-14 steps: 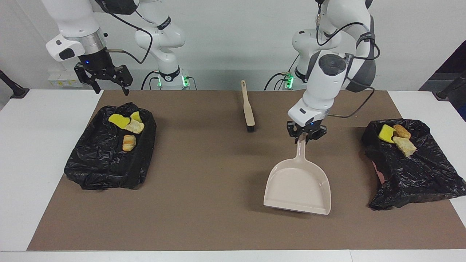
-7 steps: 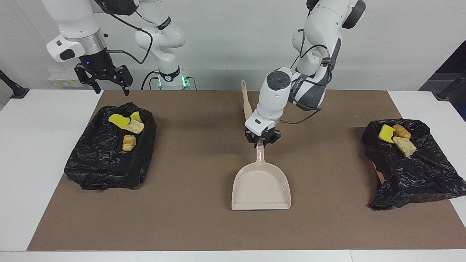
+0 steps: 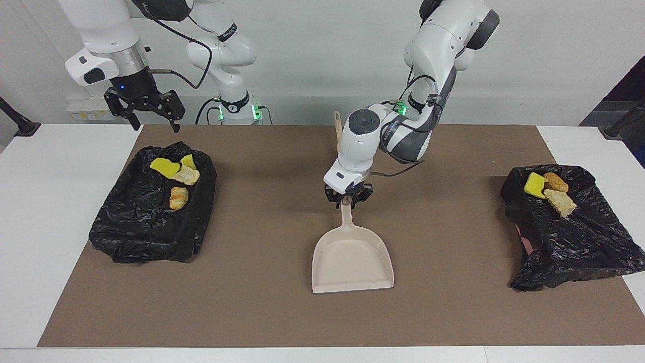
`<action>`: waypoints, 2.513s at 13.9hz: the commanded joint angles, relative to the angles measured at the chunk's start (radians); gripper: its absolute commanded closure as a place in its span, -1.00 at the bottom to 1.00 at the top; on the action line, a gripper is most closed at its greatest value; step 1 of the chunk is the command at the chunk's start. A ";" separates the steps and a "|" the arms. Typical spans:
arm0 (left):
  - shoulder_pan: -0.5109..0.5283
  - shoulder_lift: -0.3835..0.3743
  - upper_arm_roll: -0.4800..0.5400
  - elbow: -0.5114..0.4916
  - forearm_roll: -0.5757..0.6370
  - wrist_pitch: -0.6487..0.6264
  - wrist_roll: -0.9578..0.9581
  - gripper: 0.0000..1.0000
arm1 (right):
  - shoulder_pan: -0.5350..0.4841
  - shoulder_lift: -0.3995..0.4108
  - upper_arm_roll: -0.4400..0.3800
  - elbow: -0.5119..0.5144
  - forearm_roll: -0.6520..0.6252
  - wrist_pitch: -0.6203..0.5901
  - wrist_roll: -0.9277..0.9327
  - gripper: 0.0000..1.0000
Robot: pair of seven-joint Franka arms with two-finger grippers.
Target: Sweep and dump trash in bin
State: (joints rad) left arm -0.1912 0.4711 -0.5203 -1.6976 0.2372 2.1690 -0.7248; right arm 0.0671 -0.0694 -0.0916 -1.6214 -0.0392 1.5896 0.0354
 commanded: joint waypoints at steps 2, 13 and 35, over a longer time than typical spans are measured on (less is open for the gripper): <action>0.004 -0.028 0.008 0.009 0.011 -0.069 0.108 -1.00 | -0.009 -0.010 -0.002 -0.015 0.024 0.007 -0.031 -1.00; -0.002 -0.301 0.261 -0.042 -0.065 -0.287 0.356 -1.00 | -0.009 -0.009 0.010 0.023 0.022 -0.008 -0.055 -1.00; 0.110 -0.497 0.577 0.294 -0.260 -0.791 0.852 -1.00 | -0.004 -0.018 -0.023 0.032 0.022 -0.003 -0.086 -1.00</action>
State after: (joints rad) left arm -0.1068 -0.0256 0.0729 -1.4278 0.0004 1.4088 0.1116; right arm 0.0695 -0.0822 -0.1161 -1.5948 -0.0391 1.5888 -0.0241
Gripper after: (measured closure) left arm 0.000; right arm 0.000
